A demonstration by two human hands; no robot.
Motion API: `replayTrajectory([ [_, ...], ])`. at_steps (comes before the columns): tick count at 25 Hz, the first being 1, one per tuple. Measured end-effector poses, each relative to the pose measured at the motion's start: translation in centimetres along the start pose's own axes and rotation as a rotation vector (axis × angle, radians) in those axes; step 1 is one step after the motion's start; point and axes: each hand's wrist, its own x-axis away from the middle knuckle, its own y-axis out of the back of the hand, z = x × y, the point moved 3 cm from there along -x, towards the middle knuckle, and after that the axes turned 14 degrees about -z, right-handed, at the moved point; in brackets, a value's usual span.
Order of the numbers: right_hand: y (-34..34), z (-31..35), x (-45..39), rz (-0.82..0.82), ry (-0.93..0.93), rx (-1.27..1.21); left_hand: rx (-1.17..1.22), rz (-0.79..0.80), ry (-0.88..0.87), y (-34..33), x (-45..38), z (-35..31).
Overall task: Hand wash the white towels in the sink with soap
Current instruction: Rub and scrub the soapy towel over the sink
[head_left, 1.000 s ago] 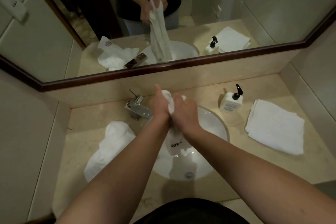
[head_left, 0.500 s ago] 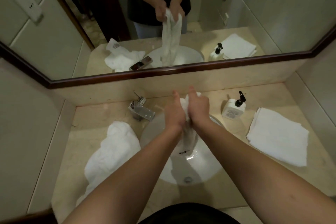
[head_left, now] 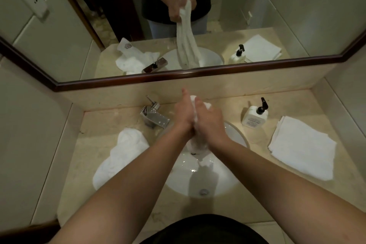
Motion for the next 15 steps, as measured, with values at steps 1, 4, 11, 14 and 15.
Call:
replayTrajectory([
  [1,0.5,0.2,-0.5,-0.055,-0.004,-0.005,-0.058,0.037,-0.045,-0.2,0.6,0.3],
  [4,0.7,0.0,-2.1,-0.245,-0.060,-0.051,-0.141,-0.031,-0.165,-0.6,1.5,0.0],
  [11,0.5,0.9,-3.3,-0.188,-0.052,0.024,-0.147,-0.020,-0.128,-0.7,1.4,0.0],
  [14,-0.2,0.7,-1.5,-0.058,0.033,0.072,-0.068,-0.013,0.013,-0.4,0.8,-0.7],
  [15,-0.4,0.5,-1.3,-0.033,0.049,0.074,-0.056,-0.019,0.036,-0.2,0.7,-0.7],
])
